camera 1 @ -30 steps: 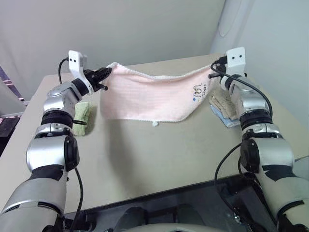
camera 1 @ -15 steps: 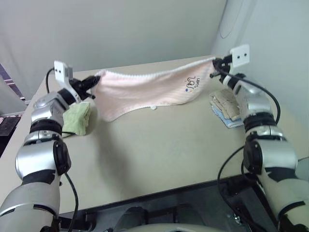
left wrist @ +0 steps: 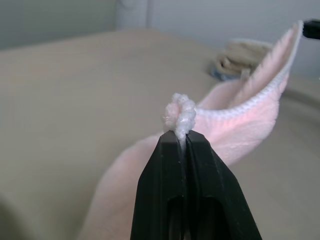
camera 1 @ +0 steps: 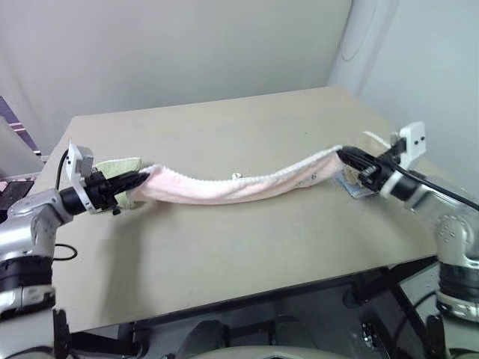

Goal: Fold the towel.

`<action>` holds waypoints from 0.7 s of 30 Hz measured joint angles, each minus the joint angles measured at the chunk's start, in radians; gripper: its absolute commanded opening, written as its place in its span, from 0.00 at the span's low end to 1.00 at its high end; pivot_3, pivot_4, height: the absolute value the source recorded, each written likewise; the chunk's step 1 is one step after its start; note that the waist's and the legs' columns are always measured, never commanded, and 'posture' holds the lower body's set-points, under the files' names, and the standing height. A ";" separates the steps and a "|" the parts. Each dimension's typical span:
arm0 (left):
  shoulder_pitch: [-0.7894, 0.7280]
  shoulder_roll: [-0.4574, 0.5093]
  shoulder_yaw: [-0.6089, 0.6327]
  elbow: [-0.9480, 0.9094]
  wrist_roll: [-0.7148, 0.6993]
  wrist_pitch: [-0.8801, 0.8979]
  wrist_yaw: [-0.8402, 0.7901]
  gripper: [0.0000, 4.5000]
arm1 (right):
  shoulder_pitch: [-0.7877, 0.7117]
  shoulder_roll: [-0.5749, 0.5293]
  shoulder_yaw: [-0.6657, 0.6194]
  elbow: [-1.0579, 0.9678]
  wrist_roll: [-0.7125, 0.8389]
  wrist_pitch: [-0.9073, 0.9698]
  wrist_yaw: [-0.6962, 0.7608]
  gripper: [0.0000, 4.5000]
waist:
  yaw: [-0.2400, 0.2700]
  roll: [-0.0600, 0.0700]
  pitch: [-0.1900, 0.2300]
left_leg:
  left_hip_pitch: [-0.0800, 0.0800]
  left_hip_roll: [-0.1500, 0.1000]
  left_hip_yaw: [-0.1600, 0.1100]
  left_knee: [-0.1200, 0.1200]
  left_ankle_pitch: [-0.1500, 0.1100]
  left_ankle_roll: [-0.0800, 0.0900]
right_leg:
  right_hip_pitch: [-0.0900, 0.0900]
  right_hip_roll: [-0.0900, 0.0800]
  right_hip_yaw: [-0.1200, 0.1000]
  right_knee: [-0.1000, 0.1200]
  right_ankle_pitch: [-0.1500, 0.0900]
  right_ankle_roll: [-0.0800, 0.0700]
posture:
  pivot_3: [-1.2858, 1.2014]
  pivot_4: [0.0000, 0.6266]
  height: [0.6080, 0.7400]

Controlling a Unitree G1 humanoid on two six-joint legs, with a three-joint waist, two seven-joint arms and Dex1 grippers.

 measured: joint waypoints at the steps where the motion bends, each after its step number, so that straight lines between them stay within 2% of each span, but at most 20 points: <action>1: 0.036 0.009 0.002 -0.037 -0.012 0.016 -0.005 0.01 | 0.039 -0.020 -0.018 -0.031 0.026 0.022 0.019 0.00 | 0.004 0.000 0.000 | 0.000 0.000 0.001 0.000 0.000 0.000 | 0.000 -0.001 0.000 0.000 -0.002 0.000 | 0.52 0.00 1.00; 4: 0.125 0.034 0.005 -0.116 -0.029 0.030 -0.016 0.01 | 0.161 -0.078 -0.053 -0.109 0.083 0.062 0.077 0.00 | 0.019 0.000 0.000 | 0.000 0.000 0.002 0.000 -0.001 0.000 | 0.001 -0.002 0.000 -0.002 -0.003 0.000 | 0.52 0.00 1.00; 12: 0.297 0.057 0.006 -0.145 -0.010 -0.035 -0.064 0.01 | 0.397 -0.167 -0.134 -0.219 0.156 0.099 0.176 0.00 | 0.023 0.000 0.000 | -0.004 0.001 0.004 -0.002 -0.002 0.002 | 0.003 -0.006 -0.004 -0.013 -0.004 -0.001 | 0.52 0.00 1.00; 17: 0.367 0.061 -0.004 -0.148 0.020 -0.122 -0.097 0.01 | 0.553 -0.212 -0.240 -0.277 0.201 0.109 0.274 0.00 | 0.027 -0.001 0.000 | -0.007 0.001 0.005 -0.002 -0.006 0.008 | 0.003 -0.007 -0.005 -0.018 -0.004 -0.001 | 0.52 0.00 1.00; 21: 0.386 0.105 -0.012 -0.141 0.049 -0.182 -0.138 0.01 | 0.638 -0.218 -0.308 -0.283 0.214 0.107 0.315 0.00 | 0.032 -0.001 0.000 | -0.013 0.001 0.006 -0.002 -0.006 0.008 | -0.004 -0.007 -0.005 -0.018 -0.001 -0.004 | 0.52 0.00 1.00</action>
